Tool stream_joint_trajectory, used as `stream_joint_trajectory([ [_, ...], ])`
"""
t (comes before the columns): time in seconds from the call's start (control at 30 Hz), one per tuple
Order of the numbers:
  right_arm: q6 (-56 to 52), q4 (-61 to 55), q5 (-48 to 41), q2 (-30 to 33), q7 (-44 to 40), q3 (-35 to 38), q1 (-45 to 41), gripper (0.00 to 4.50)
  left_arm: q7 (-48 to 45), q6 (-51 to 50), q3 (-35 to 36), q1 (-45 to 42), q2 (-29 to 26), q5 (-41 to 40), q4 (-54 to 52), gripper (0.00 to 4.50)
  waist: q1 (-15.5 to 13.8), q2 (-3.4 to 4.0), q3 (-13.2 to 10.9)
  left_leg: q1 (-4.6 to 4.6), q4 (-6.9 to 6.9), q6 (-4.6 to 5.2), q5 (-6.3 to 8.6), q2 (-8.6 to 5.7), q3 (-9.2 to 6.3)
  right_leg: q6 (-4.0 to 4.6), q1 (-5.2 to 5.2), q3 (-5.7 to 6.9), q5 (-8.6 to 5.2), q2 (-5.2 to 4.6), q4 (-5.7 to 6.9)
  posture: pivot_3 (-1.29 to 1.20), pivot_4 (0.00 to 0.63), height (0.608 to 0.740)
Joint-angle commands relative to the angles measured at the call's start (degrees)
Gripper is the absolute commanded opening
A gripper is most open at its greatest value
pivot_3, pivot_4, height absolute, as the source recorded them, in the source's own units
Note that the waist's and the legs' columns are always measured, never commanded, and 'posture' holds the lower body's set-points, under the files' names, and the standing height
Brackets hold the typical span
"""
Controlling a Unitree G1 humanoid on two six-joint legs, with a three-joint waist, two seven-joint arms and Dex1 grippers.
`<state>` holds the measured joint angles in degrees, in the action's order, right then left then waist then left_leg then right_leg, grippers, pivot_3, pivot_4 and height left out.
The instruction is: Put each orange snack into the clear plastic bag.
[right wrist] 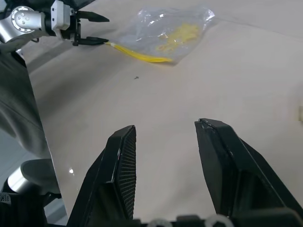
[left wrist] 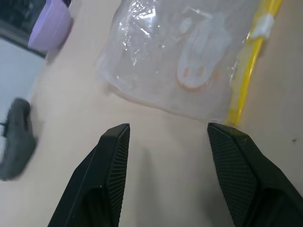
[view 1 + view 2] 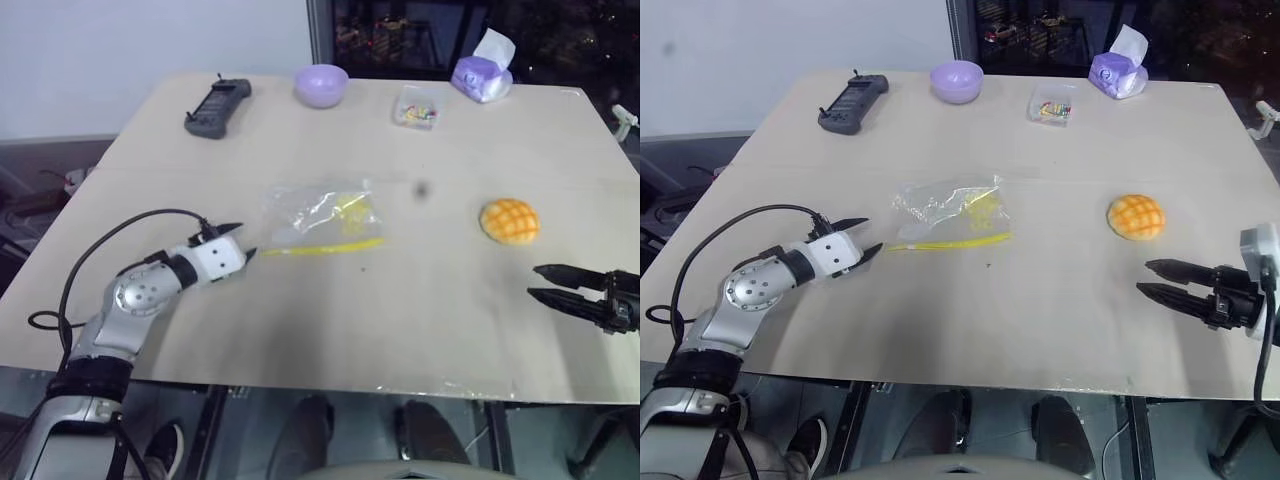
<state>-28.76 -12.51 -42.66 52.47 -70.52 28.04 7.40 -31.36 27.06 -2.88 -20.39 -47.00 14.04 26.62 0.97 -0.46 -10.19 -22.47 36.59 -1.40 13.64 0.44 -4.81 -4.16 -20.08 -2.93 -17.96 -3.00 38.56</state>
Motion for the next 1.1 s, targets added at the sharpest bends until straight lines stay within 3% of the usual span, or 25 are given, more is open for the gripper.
stream_joint_trajectory([
  [0.03, 0.85, -0.85, -0.40, -0.29, 0.34, 2.07, -0.12, 2.15, 3.72, 1.52, -2.26, -2.55, -0.55, 5.27, 5.26, 2.76, 0.14, 0.00, 0.00, 0.03, 0.00, 0.00, 0.00, 0.00, 0.03, 0.00, 0.00, -0.04, 0.00, 0.01, 0.04, 0.00, 0.150, 0.740],
  [0.37, 1.16, -1.34, -0.25, -0.53, 0.92, 2.76, 0.65, 2.15, 4.10, 8.10, -9.51, -9.63, 4.87, 8.33, 10.72, 2.76, -0.31, 0.04, 0.03, -0.03, 0.36, 0.00, 0.00, -0.05, 0.01, -0.02, 0.04, -0.03, -0.01, -0.01, 0.28, 0.00, 0.150, 0.740],
  [0.53, 1.21, -1.80, -0.40, -0.67, 1.24, 3.60, 1.57, 2.15, -1.42, 8.31, -10.18, -7.07, 8.57, 2.61, 2.34, 2.76, -0.47, 0.06, 0.05, -0.15, 0.44, 0.01, 0.00, -0.10, -0.05, -0.02, 0.03, 0.03, -0.01, -0.07, 0.24, 0.00, 0.150, 0.740],
  [0.77, 1.07, -1.78, -0.18, -0.71, 1.47, 3.73, 1.66, 2.15, -12.91, 1.23, -11.82, 1.23, 6.82, -3.77, -12.53, 2.76, 0.02, 0.13, 0.09, -0.15, 0.45, 0.01, 0.00, -0.04, -0.04, -0.02, 0.02, 0.02, -0.01, -0.02, 0.25, 0.00, 0.150, 0.740],
  [0.83, 1.03, -1.73, -0.10, -0.72, 1.62, 3.54, 1.43, 2.15, -10.12, 1.14, -11.40, 0.54, 7.35, -0.40, -13.17, 2.76, -0.08, 0.17, 0.11, -0.13, 0.46, 0.01, 0.00, -0.04, -0.03, -0.01, 0.04, 0.01, -0.01, -0.02, 0.26, 0.00, 0.150, 0.740],
  [0.97, 1.25, -1.06, 0.32, -0.68, 1.83, 2.82, 0.45, 2.15, 3.24, 4.94, -13.92, -6.35, 6.86, 15.78, -6.02, 2.76, -0.66, 0.16, 0.11, -0.11, 0.59, 0.01, 0.00, -0.09, -0.20, -0.03, 0.18, 0.21, -0.02, -0.02, 0.27, 0.00, 0.150, 0.740],
  [1.1, 1.40, -1.18, 0.60, -0.62, 1.81, 3.32, 0.50, 2.15, 9.54, 5.89, -15.64, -10.52, 5.06, 22.29, -1.65, 2.76, -0.19, 0.15, 0.11, -0.02, 0.59, 0.01, 0.00, -0.09, -0.22, -0.04, 0.29, 0.22, -0.02, 0.00, 0.26, 0.00, 0.150, 0.740],
])
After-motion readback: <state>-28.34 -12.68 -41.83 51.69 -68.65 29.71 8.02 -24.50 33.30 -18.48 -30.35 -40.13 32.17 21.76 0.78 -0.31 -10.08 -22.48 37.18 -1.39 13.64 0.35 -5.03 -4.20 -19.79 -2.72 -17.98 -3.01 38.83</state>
